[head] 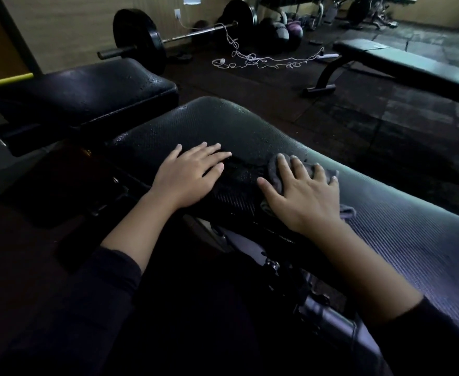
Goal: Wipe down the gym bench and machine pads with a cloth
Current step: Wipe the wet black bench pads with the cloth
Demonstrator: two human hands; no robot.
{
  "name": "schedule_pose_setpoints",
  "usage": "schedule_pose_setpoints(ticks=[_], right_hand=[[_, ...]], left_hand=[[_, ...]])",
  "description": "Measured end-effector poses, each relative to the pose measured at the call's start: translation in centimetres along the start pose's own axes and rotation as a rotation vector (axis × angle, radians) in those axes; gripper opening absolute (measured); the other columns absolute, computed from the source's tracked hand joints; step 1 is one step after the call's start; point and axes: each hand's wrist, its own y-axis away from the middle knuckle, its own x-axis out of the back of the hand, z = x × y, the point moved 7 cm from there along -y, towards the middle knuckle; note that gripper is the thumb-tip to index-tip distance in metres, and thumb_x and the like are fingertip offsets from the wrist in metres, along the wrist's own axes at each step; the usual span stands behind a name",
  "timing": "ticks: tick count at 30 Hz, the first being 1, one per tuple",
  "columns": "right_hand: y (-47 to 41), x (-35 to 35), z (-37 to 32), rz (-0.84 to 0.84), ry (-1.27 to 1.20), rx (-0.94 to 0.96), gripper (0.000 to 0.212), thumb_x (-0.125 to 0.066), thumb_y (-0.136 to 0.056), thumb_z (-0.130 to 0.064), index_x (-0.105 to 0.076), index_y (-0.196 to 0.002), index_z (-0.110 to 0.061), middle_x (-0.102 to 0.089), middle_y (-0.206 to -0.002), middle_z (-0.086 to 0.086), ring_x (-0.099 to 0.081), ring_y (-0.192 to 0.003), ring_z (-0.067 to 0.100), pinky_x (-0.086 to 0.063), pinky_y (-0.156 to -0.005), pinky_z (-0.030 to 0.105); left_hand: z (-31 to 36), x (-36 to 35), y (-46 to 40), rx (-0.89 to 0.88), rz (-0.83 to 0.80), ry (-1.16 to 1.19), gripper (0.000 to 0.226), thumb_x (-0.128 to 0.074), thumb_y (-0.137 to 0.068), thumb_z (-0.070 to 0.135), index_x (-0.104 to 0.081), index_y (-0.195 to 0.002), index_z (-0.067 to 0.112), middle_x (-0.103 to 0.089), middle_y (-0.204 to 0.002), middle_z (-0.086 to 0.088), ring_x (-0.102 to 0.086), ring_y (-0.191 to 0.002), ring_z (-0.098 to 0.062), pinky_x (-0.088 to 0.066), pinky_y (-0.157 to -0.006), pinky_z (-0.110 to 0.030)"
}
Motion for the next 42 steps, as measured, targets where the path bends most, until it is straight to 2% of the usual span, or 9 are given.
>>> schedule_pose_setpoints(ticks=[4, 7, 10, 13, 20, 26, 30, 34, 42], right_hand=[[-1.5, -0.3, -3.3, 0.021, 0.037, 0.164, 0.065, -0.01, -0.092, -0.069, -0.01, -0.151, -0.041, -0.018, -0.16, -0.004, -0.017, -0.143, 0.035, -0.017, -0.113, 0.056], [-0.2, -0.2, -5.2, 0.065, 0.064, 0.352, 0.067, -0.004, -0.088, -0.066, -0.02, -0.149, -0.043, -0.029, -0.156, -0.004, -0.029, -0.137, 0.033, -0.028, -0.107, 0.049], [2.5, 0.0, -5.4, 0.077, 0.056, 0.556, 0.059, -0.017, -0.092, -0.06, -0.033, -0.146, -0.042, -0.043, -0.148, -0.003, -0.044, -0.125, 0.033, -0.038, -0.1, 0.046], [4.6, -0.4, -2.9, 0.038, 0.111, 0.677, 0.053, -0.021, -0.096, -0.057, -0.024, -0.147, -0.047, -0.04, -0.15, -0.005, -0.042, -0.129, 0.028, -0.035, -0.105, 0.042], [0.3, 0.9, 1.7, -0.044, 0.036, 0.461, 0.055, 0.001, -0.085, -0.068, 0.003, -0.139, -0.065, -0.014, -0.158, -0.019, -0.013, -0.145, 0.015, -0.014, -0.113, 0.033], [-1.5, -0.2, -4.6, 0.016, 0.074, 0.482, 0.071, 0.007, -0.079, -0.065, -0.01, -0.147, -0.052, -0.019, -0.159, -0.01, -0.021, -0.142, 0.026, -0.022, -0.11, 0.042], [2.4, -0.3, -5.1, 0.052, 0.094, 0.688, 0.056, -0.016, -0.094, -0.056, -0.025, -0.148, -0.044, -0.034, -0.154, -0.004, -0.037, -0.133, 0.03, -0.031, -0.105, 0.046], [4.0, -0.1, -1.7, -0.007, 0.081, 0.86, 0.05, -0.02, -0.096, -0.057, -0.019, -0.146, -0.052, -0.026, -0.156, -0.011, -0.029, -0.14, 0.02, -0.024, -0.111, 0.039], [-2.7, 0.2, -1.1, -0.04, 0.042, 0.611, 0.056, 0.0, -0.084, -0.066, -0.004, -0.141, -0.064, -0.015, -0.158, -0.02, -0.019, -0.143, 0.017, -0.019, -0.113, 0.039]], left_hand=[[-0.7, 0.4, -0.3, 0.032, 0.041, 0.167, 0.043, -0.024, -0.106, 0.031, -0.04, -0.145, 0.029, -0.034, -0.153, 0.017, -0.019, -0.143, 0.003, -0.002, -0.119, -0.03], [-0.9, 0.3, -0.5, 0.032, 0.034, 0.202, 0.042, -0.024, -0.106, 0.029, -0.045, -0.143, 0.027, -0.037, -0.151, 0.016, -0.022, -0.142, 0.002, -0.004, -0.118, -0.029], [-0.8, 0.3, -0.6, 0.031, 0.027, 0.157, 0.042, -0.026, -0.105, 0.03, -0.043, -0.143, 0.028, -0.035, -0.152, 0.016, -0.02, -0.143, 0.002, -0.005, -0.119, -0.03], [-0.8, 0.3, -0.4, 0.027, 0.039, 0.099, 0.042, -0.03, -0.104, 0.034, -0.04, -0.145, 0.03, -0.032, -0.153, 0.018, -0.019, -0.143, 0.002, -0.005, -0.12, -0.031], [-0.7, 0.3, -0.4, 0.021, 0.045, 0.061, 0.043, -0.028, -0.104, 0.031, -0.038, -0.146, 0.029, -0.029, -0.154, 0.018, -0.017, -0.144, 0.001, -0.003, -0.12, -0.031], [-0.9, 0.5, -0.7, 0.029, 0.074, 0.159, 0.041, -0.028, -0.104, 0.024, -0.046, -0.141, 0.026, -0.038, -0.151, 0.015, -0.024, -0.142, 0.001, -0.006, -0.119, -0.028], [-1.0, 0.5, -0.6, 0.026, 0.071, 0.167, 0.04, -0.031, -0.104, 0.023, -0.047, -0.14, 0.026, -0.039, -0.151, 0.015, -0.024, -0.142, 0.0, -0.007, -0.119, -0.028], [-0.7, 0.5, -0.3, 0.014, 0.077, 0.095, 0.041, -0.035, -0.103, 0.028, -0.043, -0.143, 0.028, -0.034, -0.152, 0.017, -0.021, -0.143, 0.001, -0.007, -0.119, -0.028], [-0.8, 0.6, -0.5, 0.018, 0.074, 0.15, 0.04, -0.032, -0.103, 0.024, -0.045, -0.141, 0.026, -0.037, -0.151, 0.016, -0.023, -0.143, 0.0, -0.006, -0.119, -0.026]])
